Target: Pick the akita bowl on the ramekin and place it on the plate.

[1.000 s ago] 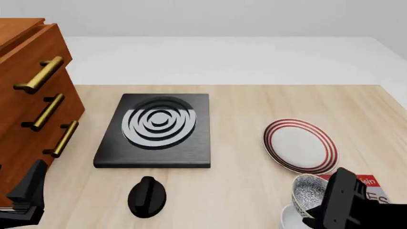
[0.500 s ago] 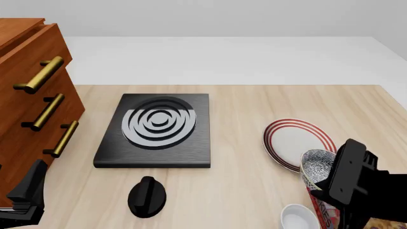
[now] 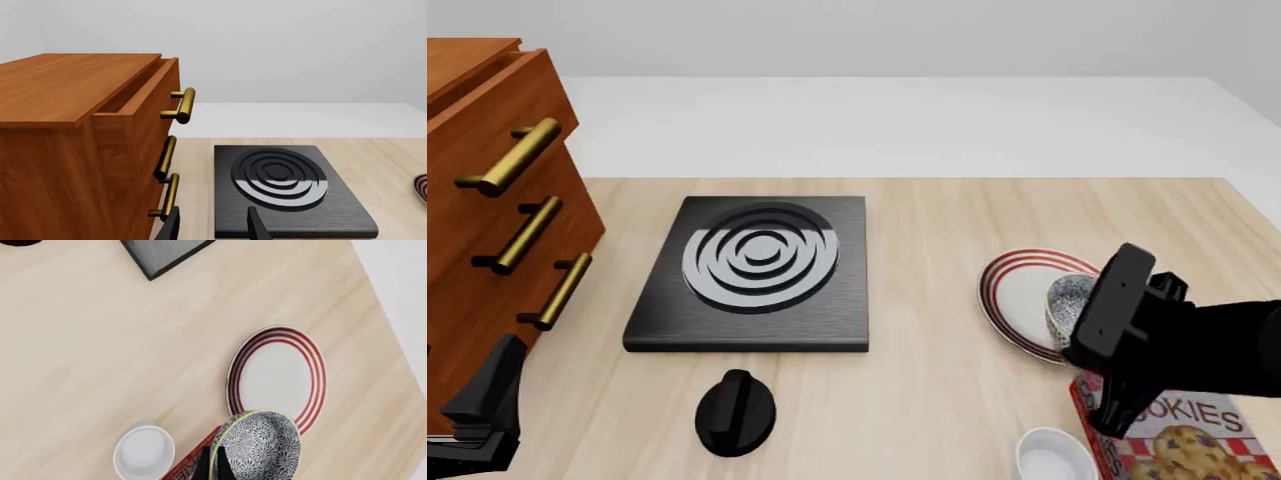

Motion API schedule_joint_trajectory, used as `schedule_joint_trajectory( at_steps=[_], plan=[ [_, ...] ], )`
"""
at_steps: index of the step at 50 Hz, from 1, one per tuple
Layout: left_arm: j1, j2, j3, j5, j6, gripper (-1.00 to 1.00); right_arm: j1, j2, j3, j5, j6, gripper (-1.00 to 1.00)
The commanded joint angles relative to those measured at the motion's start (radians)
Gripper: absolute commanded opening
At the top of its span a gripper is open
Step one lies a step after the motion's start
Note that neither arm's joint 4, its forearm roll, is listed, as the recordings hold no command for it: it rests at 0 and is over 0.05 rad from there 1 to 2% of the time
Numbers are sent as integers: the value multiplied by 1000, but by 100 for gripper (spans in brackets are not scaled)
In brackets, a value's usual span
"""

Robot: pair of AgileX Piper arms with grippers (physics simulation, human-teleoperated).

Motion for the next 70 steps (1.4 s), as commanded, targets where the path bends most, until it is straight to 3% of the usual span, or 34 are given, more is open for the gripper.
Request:
schedule_joint_trajectory(
  at_steps=[1,31,70],
  plan=[
    [0,0,0,0,0,100,-49,87,-26,-73,-23,-100],
    [0,0,0,0,0,100,-166,289,-95,-195,-71,-100],
    [0,0,0,0,0,100,-193,514,-219,-293,-29,-100]
  ],
)
